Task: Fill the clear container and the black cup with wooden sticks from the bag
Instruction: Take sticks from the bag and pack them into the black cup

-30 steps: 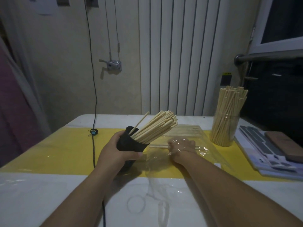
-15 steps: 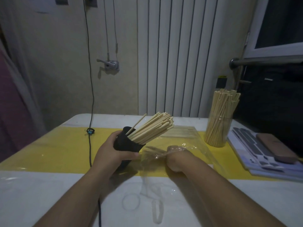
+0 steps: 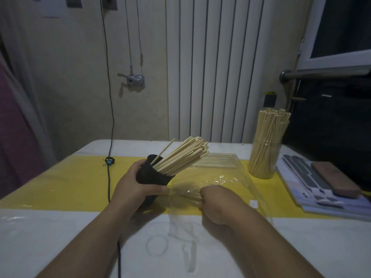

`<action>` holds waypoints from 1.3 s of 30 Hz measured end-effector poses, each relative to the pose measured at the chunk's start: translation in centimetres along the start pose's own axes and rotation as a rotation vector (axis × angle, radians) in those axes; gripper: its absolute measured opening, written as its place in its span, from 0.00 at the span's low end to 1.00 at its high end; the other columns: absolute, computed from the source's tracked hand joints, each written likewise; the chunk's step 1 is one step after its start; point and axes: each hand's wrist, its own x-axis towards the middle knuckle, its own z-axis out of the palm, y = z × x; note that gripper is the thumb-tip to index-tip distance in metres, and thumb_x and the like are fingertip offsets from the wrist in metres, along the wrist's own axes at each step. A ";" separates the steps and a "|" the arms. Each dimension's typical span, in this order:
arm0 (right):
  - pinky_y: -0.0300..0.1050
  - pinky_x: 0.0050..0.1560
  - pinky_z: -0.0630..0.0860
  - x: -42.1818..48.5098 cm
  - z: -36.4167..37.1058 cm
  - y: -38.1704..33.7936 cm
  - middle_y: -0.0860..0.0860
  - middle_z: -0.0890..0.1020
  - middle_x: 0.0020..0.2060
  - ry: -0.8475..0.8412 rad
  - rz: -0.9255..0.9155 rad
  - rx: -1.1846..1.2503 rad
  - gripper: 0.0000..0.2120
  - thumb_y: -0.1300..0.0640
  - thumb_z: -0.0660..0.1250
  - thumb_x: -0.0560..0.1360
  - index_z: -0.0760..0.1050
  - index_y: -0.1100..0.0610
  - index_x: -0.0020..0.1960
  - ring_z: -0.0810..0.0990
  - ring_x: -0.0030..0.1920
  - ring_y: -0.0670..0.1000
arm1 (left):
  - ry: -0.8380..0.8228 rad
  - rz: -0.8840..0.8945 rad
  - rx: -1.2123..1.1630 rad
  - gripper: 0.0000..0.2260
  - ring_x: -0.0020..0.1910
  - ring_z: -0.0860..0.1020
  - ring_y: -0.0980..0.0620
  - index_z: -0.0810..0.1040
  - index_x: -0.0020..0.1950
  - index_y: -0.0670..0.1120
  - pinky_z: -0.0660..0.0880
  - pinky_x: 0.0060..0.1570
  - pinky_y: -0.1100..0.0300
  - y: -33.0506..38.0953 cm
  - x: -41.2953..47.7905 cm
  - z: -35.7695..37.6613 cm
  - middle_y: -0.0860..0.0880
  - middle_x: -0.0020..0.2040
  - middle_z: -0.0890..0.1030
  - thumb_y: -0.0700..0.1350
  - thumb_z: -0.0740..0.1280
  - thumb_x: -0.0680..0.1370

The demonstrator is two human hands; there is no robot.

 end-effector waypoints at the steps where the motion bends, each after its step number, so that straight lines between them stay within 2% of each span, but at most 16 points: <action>1: 0.44 0.45 0.69 -0.2 -0.3 -0.1 0.54 0.79 0.55 -0.003 -0.018 -0.011 0.08 0.55 0.60 0.78 0.76 0.54 0.52 0.78 0.55 0.57 | 0.000 -0.001 -0.003 0.33 0.54 0.78 0.53 0.73 0.62 0.59 0.73 0.42 0.60 0.0 0.0 0.0 0.55 0.55 0.80 0.38 0.81 0.64; 5: 0.45 0.42 0.70 -1.3 -1.5 -0.5 0.52 0.78 0.52 0.000 -0.044 -0.011 0.09 0.56 0.59 0.78 0.75 0.53 0.54 0.78 0.52 0.56 | -0.007 -0.012 -0.028 0.35 0.54 0.79 0.52 0.74 0.62 0.59 0.73 0.41 0.60 0.2 -0.1 0.0 0.54 0.55 0.81 0.42 0.83 0.60; 7: 0.45 0.38 0.69 -1.8 -2.2 -0.8 0.50 0.75 0.44 0.018 -0.051 -0.005 0.05 0.56 0.60 0.77 0.73 0.52 0.51 0.76 0.46 0.55 | -0.006 -0.015 -0.044 0.34 0.52 0.79 0.53 0.74 0.58 0.61 0.73 0.41 0.60 0.3 -0.2 0.0 0.55 0.54 0.81 0.47 0.81 0.55; 9: 0.44 0.35 0.67 -2.3 -2.9 -1.1 0.48 0.71 0.39 0.016 -0.050 -0.004 0.02 0.55 0.61 0.76 0.70 0.52 0.45 0.74 0.44 0.54 | -0.010 -0.016 -0.056 0.33 0.52 0.80 0.52 0.74 0.57 0.61 0.73 0.40 0.60 0.3 -0.2 0.0 0.54 0.54 0.81 0.47 0.80 0.55; 11: 0.45 0.38 0.67 -2.8 -3.8 -1.3 0.49 0.72 0.41 -0.005 -0.050 0.000 0.09 0.50 0.62 0.77 0.66 0.51 0.42 0.73 0.45 0.54 | -0.009 -0.019 -0.062 0.33 0.53 0.80 0.51 0.74 0.56 0.62 0.74 0.41 0.59 0.3 -0.2 0.0 0.54 0.54 0.82 0.45 0.82 0.56; 14: 0.45 0.43 0.68 -3.1 -4.4 -1.4 0.50 0.76 0.47 0.017 -0.058 -0.019 0.10 0.45 0.63 0.77 0.67 0.49 0.44 0.76 0.49 0.55 | 0.006 -0.027 -0.060 0.32 0.52 0.80 0.52 0.74 0.55 0.63 0.74 0.42 0.58 0.3 -0.2 0.0 0.55 0.53 0.82 0.48 0.79 0.54; 17: 0.44 0.40 0.66 -3.3 -4.7 -1.3 0.49 0.73 0.42 0.052 -0.057 -0.069 0.10 0.44 0.64 0.77 0.69 0.49 0.44 0.75 0.48 0.55 | 0.014 -0.031 -0.064 0.34 0.52 0.80 0.52 0.74 0.57 0.61 0.75 0.43 0.57 0.3 -0.1 0.0 0.55 0.53 0.82 0.49 0.79 0.53; 20: 0.44 0.41 0.67 -3.3 -5.5 -1.0 0.49 0.73 0.40 0.067 -0.019 -0.149 0.11 0.43 0.68 0.76 0.77 0.50 0.47 0.76 0.47 0.56 | 0.015 -0.040 -0.064 0.37 0.53 0.79 0.51 0.74 0.62 0.58 0.75 0.43 0.57 0.3 -0.1 -0.1 0.54 0.54 0.81 0.49 0.79 0.53; 23: 0.44 0.41 0.68 -3.4 -6.2 -0.9 0.48 0.71 0.35 0.098 0.020 -0.160 0.15 0.41 0.70 0.74 0.73 0.51 0.40 0.74 0.43 0.55 | 0.013 -0.044 -0.069 0.37 0.54 0.79 0.49 0.74 0.63 0.56 0.74 0.43 0.57 0.2 -0.1 0.0 0.53 0.55 0.81 0.45 0.83 0.57; 25: 0.44 0.40 0.69 -3.4 -6.5 -0.8 0.48 0.74 0.36 0.147 0.012 -0.147 0.15 0.40 0.70 0.74 0.74 0.51 0.41 0.77 0.45 0.55 | 0.017 -0.044 -0.066 0.33 0.54 0.79 0.49 0.74 0.62 0.57 0.74 0.43 0.57 0.2 -0.1 0.0 0.53 0.54 0.81 0.40 0.83 0.62; 27: 0.45 0.40 0.69 -3.8 -6.9 -0.8 0.48 0.78 0.40 0.219 -0.008 -0.160 0.15 0.38 0.69 0.74 0.75 0.50 0.42 0.79 0.48 0.55 | 0.011 -0.044 -0.065 0.34 0.54 0.79 0.49 0.74 0.61 0.57 0.74 0.43 0.57 0.2 -0.2 0.0 0.53 0.54 0.81 0.42 0.83 0.60; 30: 0.45 0.39 0.65 -4.2 -7.3 -0.8 0.48 0.81 0.42 0.387 -0.079 -0.150 0.18 0.37 0.66 0.75 0.71 0.50 0.38 0.79 0.48 0.54 | 0.009 -0.040 -0.060 0.36 0.53 0.79 0.50 0.75 0.61 0.57 0.74 0.42 0.58 0.3 -0.2 -0.1 0.53 0.53 0.81 0.47 0.81 0.55; 33: 0.41 0.29 0.56 -3.6 -6.5 -0.5 0.50 0.77 0.27 0.729 -0.230 -0.155 0.21 0.42 0.65 0.70 0.60 0.52 0.29 0.77 0.30 0.55 | 0.000 -0.038 -0.060 0.35 0.53 0.79 0.48 0.75 0.60 0.57 0.74 0.41 0.58 0.2 -0.1 -0.2 0.52 0.54 0.81 0.46 0.82 0.55; 34: 0.40 0.29 0.54 -3.4 -6.3 -0.5 0.50 0.74 0.22 0.852 -0.273 -0.130 0.19 0.44 0.63 0.69 0.61 0.52 0.27 0.74 0.25 0.56 | -0.002 -0.037 -0.057 0.35 0.53 0.79 0.49 0.75 0.59 0.58 0.74 0.41 0.58 0.2 -0.1 -0.2 0.52 0.54 0.81 0.47 0.80 0.54; 36: 0.40 0.31 0.56 -2.9 -5.8 -0.3 0.50 0.71 0.20 1.005 -0.325 -0.107 0.21 0.45 0.61 0.72 0.65 0.53 0.24 0.70 0.22 0.56 | -0.007 -0.035 -0.063 0.33 0.52 0.79 0.50 0.74 0.56 0.60 0.74 0.41 0.58 0.4 -0.2 -0.3 0.53 0.53 0.80 0.47 0.79 0.54; 39: 0.44 0.33 0.58 -2.3 -5.3 0.0 0.51 0.70 0.22 1.163 -0.422 -0.063 0.20 0.49 0.61 0.77 0.66 0.52 0.28 0.68 0.24 0.56 | -0.021 -0.018 -0.040 0.32 0.50 0.79 0.52 0.73 0.54 0.60 0.73 0.39 0.60 0.5 -0.2 -0.4 0.54 0.52 0.80 0.42 0.83 0.57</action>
